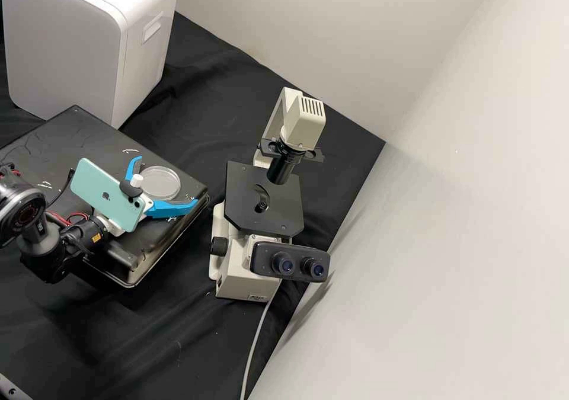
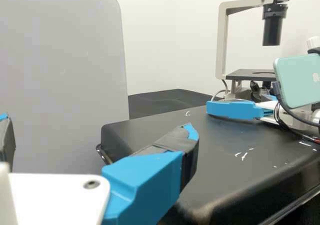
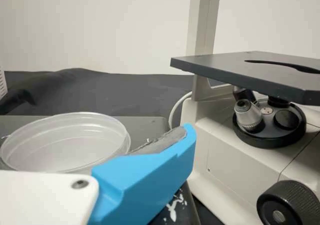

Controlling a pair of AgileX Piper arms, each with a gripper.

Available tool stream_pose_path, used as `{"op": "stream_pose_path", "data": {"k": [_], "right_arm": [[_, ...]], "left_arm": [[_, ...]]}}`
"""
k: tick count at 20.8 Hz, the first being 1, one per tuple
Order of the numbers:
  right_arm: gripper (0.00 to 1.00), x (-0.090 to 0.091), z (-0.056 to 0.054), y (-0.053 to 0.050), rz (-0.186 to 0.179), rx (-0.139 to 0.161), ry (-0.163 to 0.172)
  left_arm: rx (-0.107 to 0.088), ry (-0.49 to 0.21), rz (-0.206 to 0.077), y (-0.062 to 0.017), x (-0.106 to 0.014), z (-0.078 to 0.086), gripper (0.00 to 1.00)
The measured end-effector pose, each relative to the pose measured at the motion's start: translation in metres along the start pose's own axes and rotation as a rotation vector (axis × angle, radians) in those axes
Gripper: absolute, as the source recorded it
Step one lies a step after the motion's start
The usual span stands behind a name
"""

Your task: Place the petri dish on the microscope

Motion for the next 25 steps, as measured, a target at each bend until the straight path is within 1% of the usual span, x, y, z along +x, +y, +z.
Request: {"op": "stream_pose_path", "data": {"k": [1, 13, 16, 18, 21, 24, 25], "right_arm": [[0.0, 0.0, 0.0, 0.0, 0.0, 0.0, 0.0], [0.0, 0.0, 0.0, 0.0, 0.0, 0.002, 0.0], [0.0, 0.0, 0.0, 0.0, 0.0, 0.015, 0.0], [0.0, 0.0, 0.0, 0.0, 0.0, 0.016, 0.0], [0.0, 0.0001, 0.0011, 0.0011, -0.001, 0.05, 0.001], [0.0, 0.0011, 0.0026, 0.0032, -0.01, 0.083, 0.008], [0.0, 0.0011, 0.003, 0.003, -0.02, 0.088, 0.011]], "left_arm": [[-0.001, 0.0, 0.0, 0.0, 0.0, 0.0001, 1.0], [-0.001, -0.008, -0.002, -0.0003, -0.0001, 0.0014, 1.0], [-0.001, 0.005, 0.001, 0.0001, 0.0, -0.0006, 1.0], [-0.001, 0.014, 0.003, 0.0005, 0.0001, -0.0022, 1.0], [0.0, 0.022, 0.005, 0.0008, 0.0002, -0.0037, 1.0], [0.002, 0.026, 0.006, 0.0011, 0.0003, -0.0047, 1.0], [0.002, 0.027, 0.006, 0.0011, 0.0003, -0.0049, 1.0]]}}
